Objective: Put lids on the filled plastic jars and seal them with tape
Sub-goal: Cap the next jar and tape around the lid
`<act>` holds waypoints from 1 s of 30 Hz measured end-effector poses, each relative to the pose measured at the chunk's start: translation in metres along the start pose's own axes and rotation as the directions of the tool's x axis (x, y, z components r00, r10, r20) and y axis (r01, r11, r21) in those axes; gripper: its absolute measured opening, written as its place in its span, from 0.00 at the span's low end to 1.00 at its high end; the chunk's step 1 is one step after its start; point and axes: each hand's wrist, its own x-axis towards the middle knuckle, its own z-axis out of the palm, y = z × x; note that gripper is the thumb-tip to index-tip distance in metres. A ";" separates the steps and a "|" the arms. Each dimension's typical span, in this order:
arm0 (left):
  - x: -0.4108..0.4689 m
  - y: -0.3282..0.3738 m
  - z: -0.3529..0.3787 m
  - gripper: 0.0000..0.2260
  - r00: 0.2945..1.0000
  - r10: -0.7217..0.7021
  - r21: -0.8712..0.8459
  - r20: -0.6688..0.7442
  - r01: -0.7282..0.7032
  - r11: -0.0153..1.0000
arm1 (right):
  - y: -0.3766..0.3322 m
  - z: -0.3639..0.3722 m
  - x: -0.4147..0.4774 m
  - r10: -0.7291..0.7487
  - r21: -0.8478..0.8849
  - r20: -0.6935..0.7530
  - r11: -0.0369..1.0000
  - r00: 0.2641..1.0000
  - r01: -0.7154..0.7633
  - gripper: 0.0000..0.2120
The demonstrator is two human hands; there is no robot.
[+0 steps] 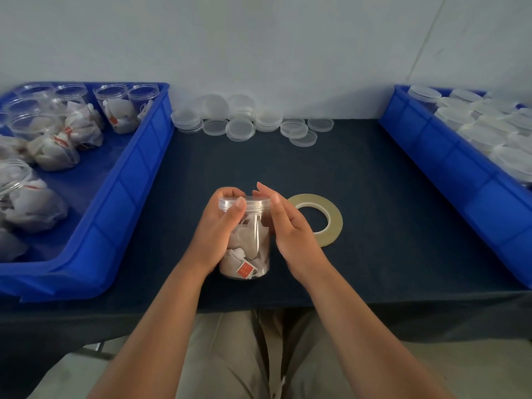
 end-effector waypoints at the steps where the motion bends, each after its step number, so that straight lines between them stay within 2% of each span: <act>1: 0.000 0.000 0.001 0.25 1.000 0.009 0.020 0.000 -0.009 1.000 | 0.000 0.001 -0.001 -0.012 -0.001 0.002 1.000 1.000 0.012 0.20; 7: -0.003 -0.003 0.001 0.27 0.999 0.011 -0.024 -0.044 -0.012 1.000 | 0.006 0.018 -0.006 -0.076 0.024 -0.044 0.997 0.996 0.077 0.17; 10: -0.005 -0.003 -0.001 0.26 0.999 -0.025 -0.058 -0.048 0.022 0.998 | 0.002 0.018 -0.008 -0.039 0.057 -0.082 0.997 0.996 0.044 0.17; 12: -0.008 -0.003 -0.002 0.25 0.999 -0.021 -0.045 -0.043 0.019 0.999 | -0.007 0.010 -0.009 -0.061 -0.066 -0.085 0.996 0.995 0.056 0.18; 14: -0.013 -0.002 0.001 0.24 1.000 0.009 0.003 -0.027 -0.009 1.000 | -0.019 0.001 -0.012 -0.123 -0.290 -0.025 0.950 0.992 0.111 0.20; 17: -0.023 0.001 0.008 0.23 0.996 0.075 0.084 0.050 -0.079 0.993 | -0.038 -0.008 -0.020 -0.147 -0.669 0.124 0.718 0.981 0.192 0.35; 18: -0.026 0.003 0.011 0.23 0.993 0.084 0.082 0.078 -0.091 0.992 | -0.045 -0.011 -0.023 -0.134 -0.716 0.159 0.667 0.978 0.208 0.36; 21: -0.030 0.007 0.015 0.24 0.984 0.122 0.051 0.127 -0.130 0.990 | -0.064 -0.026 -0.033 -0.069 -0.731 0.174 0.659 0.982 0.176 0.42; 23: -0.029 0.012 0.014 0.27 0.981 0.174 0.068 0.085 -0.180 0.981 | -0.081 -0.042 -0.041 -0.034 -0.769 0.135 0.627 0.990 0.126 0.46; 24: -0.028 0.013 0.011 0.27 0.981 0.186 0.066 0.049 -0.189 0.980 | -0.091 -0.054 -0.044 -0.048 -0.781 0.104 0.615 0.993 0.112 0.44; 27: -0.024 0.016 -0.001 0.24 0.988 0.148 0.016 -0.036 -0.148 0.989 | -0.133 -0.098 -0.052 -0.181 -0.823 -0.038 0.564 0.983 0.072 0.39; 30: -0.022 0.010 -0.009 0.22 0.994 0.102 0.031 -0.050 -0.100 0.994 | -0.179 -0.154 -0.053 -0.404 -0.870 -0.261 0.492 0.877 -0.032 0.40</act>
